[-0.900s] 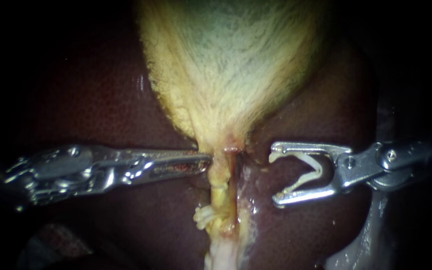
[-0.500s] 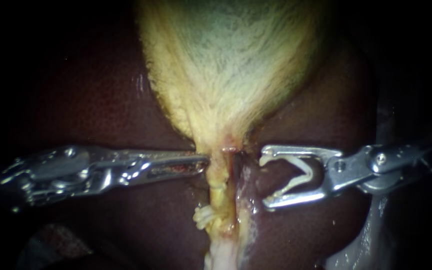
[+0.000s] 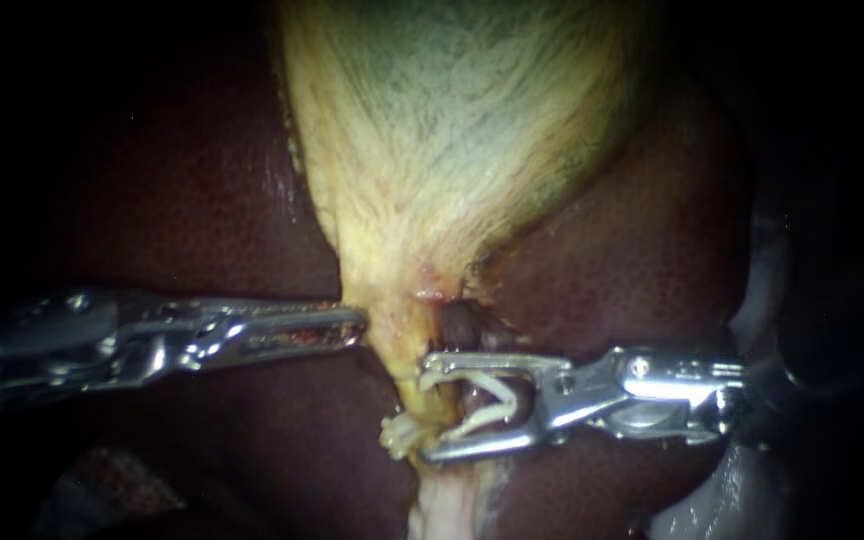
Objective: Clipping third clip left tube
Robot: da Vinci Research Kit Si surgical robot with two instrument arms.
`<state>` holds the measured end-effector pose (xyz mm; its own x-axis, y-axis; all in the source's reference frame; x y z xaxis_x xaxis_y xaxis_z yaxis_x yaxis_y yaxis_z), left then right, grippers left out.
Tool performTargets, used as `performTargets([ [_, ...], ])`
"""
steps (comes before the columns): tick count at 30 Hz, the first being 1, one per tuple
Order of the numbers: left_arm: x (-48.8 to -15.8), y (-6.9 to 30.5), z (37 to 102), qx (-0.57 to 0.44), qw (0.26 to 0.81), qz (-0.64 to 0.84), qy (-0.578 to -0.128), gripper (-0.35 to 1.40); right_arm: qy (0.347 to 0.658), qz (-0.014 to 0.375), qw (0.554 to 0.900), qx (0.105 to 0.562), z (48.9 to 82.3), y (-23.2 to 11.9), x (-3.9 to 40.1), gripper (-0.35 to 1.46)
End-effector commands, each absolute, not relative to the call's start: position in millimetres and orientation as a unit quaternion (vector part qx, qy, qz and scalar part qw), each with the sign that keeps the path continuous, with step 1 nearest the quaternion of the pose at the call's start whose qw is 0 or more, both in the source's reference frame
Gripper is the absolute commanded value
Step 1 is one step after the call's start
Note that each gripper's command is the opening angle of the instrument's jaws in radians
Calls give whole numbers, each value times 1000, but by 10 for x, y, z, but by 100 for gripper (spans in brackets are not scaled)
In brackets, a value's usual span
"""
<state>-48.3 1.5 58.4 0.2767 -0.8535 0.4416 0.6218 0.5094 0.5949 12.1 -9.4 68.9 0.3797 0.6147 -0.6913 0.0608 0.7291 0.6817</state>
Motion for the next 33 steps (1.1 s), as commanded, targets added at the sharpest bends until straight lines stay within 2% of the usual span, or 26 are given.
performTargets([
  [1, -483, 15, 583, 154, 784, -471, -374, -33, 522, 179, 771, 317, 695, -94, 119, 54],
  [6, -484, 13, 579, 154, 784, -472, -374, -33, 500, 176, 791, 306, 724, -92, 114, 54],
  [12, -485, 13, 578, 154, 784, -472, -372, -33, 495, 173, 796, 302, 737, -100, 124, 54],
  [17, -487, 14, 578, 153, 784, -472, -372, -33, 496, 169, 796, 303, 731, -113, 142, 54],
  [25, -489, 15, 579, 153, 784, -473, -372, -33, 513, 131, 775, 344, 714, -137, 170, 53],
  [33, -491, 16, 580, 153, 784, -473, -372, -33, 538, 137, 758, 343, 700, -122, 178, 53],
])
